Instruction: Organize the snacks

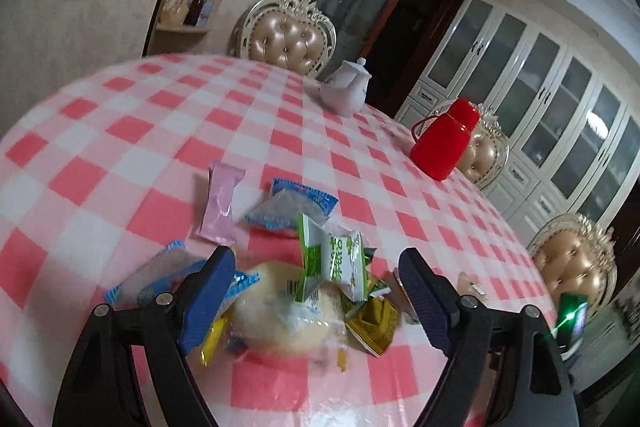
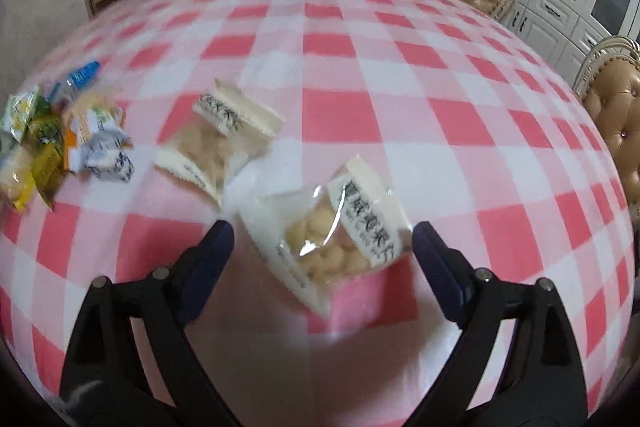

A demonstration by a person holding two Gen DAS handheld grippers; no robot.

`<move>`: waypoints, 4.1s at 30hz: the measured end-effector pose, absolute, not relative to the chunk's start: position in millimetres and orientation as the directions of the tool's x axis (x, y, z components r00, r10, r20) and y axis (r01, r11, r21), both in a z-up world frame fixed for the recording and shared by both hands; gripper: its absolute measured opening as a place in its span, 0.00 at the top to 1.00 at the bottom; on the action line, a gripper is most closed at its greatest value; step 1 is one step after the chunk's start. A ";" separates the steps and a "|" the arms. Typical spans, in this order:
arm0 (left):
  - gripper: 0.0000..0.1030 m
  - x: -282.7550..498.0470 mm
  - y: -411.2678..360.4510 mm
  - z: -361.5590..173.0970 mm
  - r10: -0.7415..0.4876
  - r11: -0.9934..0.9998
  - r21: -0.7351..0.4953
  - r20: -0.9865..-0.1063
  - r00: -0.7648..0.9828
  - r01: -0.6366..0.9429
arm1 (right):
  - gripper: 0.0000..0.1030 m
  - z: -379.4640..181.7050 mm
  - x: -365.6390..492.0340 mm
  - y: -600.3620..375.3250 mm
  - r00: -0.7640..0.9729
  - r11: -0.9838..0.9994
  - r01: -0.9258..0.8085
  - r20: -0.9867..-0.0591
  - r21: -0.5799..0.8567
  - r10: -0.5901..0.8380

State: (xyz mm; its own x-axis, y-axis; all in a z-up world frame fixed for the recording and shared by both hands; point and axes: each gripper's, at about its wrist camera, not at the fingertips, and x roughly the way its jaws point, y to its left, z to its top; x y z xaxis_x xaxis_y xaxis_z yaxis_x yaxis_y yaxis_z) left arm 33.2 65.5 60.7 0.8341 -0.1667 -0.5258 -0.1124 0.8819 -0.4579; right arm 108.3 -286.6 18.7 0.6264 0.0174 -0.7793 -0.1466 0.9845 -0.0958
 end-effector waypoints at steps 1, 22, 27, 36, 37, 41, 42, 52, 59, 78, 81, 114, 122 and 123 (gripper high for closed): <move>0.17 32.0 68.0 59.9 -0.183 0.872 -0.477 -0.527 0.830 -0.109 | 0.10 17.6 109.3 -290.8 0.619 0.985 -0.153 -0.784 -0.075 0.037; 0.17 54.2 -45.6 45.9 -0.325 0.941 -0.282 -0.619 0.715 0.184 | 0.65 41.0 109.9 -335.6 0.710 0.990 -0.010 -0.696 0.143 0.107; 0.17 100.0 -129.1 42.6 -0.319 0.946 -0.183 -0.665 0.675 0.267 | 0.65 50.6 104.6 -360.7 0.751 0.967 0.073 -0.652 0.244 0.108; 0.17 159.7 -213.9 17.5 -0.215 0.957 -0.039 -0.758 0.615 0.287 | 0.65 59.5 101.9 -380.9 0.780 0.940 0.103 -0.613 0.327 0.128; 0.17 161.4 -216.4 13.2 -0.196 0.958 -0.018 -0.767 0.611 0.285 | 0.65 60.1 102.5 -378.7 0.779 0.941 0.097 -0.613 0.324 0.131; 0.54 158.8 -212.0 5.0 -0.191 0.952 -0.002 -0.784 0.590 0.305 | 0.65 62.0 100.1 -373.1 0.782 0.946 0.077 -0.607 0.314 0.138; 0.58 157.4 -211.9 5.1 -0.185 0.950 0.011 -0.784 0.593 0.311 | 0.65 62.0 99.6 -372.3 0.784 0.948 0.077 -0.606 0.310 0.135; 0.62 131.4 -169.9 20.7 -0.231 0.960 -0.071 -0.744 0.627 0.270 | 0.65 50.3 102.3 -369.7 0.771 0.946 0.059 -0.616 0.318 0.159; 0.61 90.7 -118.8 41.6 -0.212 0.977 -0.130 -0.693 0.690 0.169 | 0.65 50.9 96.9 -351.8 0.759 0.940 -0.020 -0.607 0.340 0.236; 0.61 12.9 -55.1 52.0 -0.174 0.980 -0.180 -0.608 0.775 0.079 | 0.65 46.9 26.5 -232.8 0.694 0.924 -0.243 -0.612 0.296 0.379; 0.61 1.3 -52.3 50.9 -0.179 0.979 -0.191 -0.601 0.779 0.078 | 0.65 49.0 13.6 -231.5 0.703 0.921 -0.240 -0.600 0.307 0.383; 0.61 -139.5 -164.7 67.2 -0.377 0.923 -0.151 -0.548 0.747 0.354 | 0.65 82.4 -210.3 -329.8 0.839 0.972 -0.125 -0.501 0.201 0.211; 0.61 -164.9 -223.2 59.3 -0.440 0.875 -0.105 -0.580 0.686 0.473 | 0.64 74.5 -243.9 -387.1 0.841 0.985 0.006 -0.534 0.174 0.089; 0.61 -168.6 -230.6 58.6 -0.447 0.868 -0.098 -0.583 0.678 0.488 | 0.64 72.0 -247.1 -394.5 0.838 0.984 0.023 -0.540 0.176 0.078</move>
State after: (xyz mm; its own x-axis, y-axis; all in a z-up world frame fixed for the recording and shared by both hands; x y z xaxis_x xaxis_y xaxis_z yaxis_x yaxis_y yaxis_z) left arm -168.6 -230.6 58.6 0.6785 -0.4472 -0.5829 0.4877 0.8675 -0.0979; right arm -247.1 -394.5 72.0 0.8381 0.0775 -0.5400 0.0225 0.9841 0.1762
